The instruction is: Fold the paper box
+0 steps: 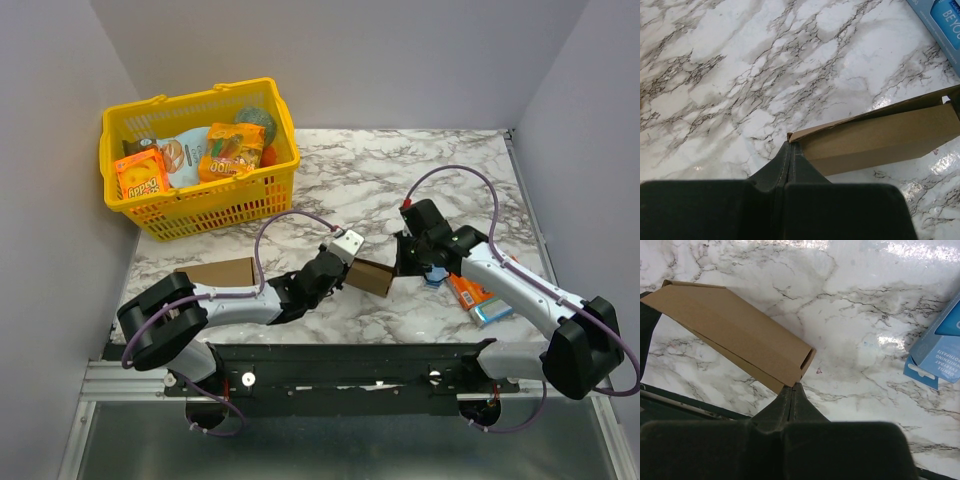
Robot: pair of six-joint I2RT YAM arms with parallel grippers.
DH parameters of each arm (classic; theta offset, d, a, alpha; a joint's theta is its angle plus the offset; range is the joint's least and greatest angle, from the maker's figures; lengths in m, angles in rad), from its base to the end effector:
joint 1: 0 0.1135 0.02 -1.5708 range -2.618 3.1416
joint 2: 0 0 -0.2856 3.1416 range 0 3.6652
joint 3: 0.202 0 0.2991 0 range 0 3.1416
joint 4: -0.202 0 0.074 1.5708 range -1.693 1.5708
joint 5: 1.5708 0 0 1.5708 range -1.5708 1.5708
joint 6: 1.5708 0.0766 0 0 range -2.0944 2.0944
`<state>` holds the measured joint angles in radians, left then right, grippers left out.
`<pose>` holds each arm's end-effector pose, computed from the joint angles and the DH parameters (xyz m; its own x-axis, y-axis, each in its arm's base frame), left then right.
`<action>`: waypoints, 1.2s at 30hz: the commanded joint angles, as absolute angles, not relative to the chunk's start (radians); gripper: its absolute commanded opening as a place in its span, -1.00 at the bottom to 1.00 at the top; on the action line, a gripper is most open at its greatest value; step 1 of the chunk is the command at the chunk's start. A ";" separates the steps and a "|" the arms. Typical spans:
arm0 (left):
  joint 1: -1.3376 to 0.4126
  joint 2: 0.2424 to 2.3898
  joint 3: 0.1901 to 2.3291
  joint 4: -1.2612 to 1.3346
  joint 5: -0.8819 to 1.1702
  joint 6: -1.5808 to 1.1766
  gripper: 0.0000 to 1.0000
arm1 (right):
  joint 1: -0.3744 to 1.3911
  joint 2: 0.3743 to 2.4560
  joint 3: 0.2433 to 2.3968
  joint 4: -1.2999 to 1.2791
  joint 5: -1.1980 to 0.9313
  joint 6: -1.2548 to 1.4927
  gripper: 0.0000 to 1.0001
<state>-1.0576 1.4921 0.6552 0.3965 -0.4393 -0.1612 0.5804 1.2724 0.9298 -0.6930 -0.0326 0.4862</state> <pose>0.2091 -0.3046 0.1597 -0.3028 0.2415 -0.9220 0.5582 0.8290 0.0338 0.2570 0.1715 0.2151 -0.8985 -0.0307 -0.4378 -0.1607 0.9513 0.2631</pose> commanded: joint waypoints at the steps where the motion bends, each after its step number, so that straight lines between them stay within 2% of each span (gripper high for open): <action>1: -1.120 1.549 0.594 0.190 -0.313 -0.187 -1.00 | 0.592 1.281 0.925 -0.460 -0.173 0.580 -0.99; 36: -1.140 1.554 0.594 0.190 -0.325 -0.186 -1.00 | 0.561 1.278 0.923 -0.436 -0.219 0.632 -0.99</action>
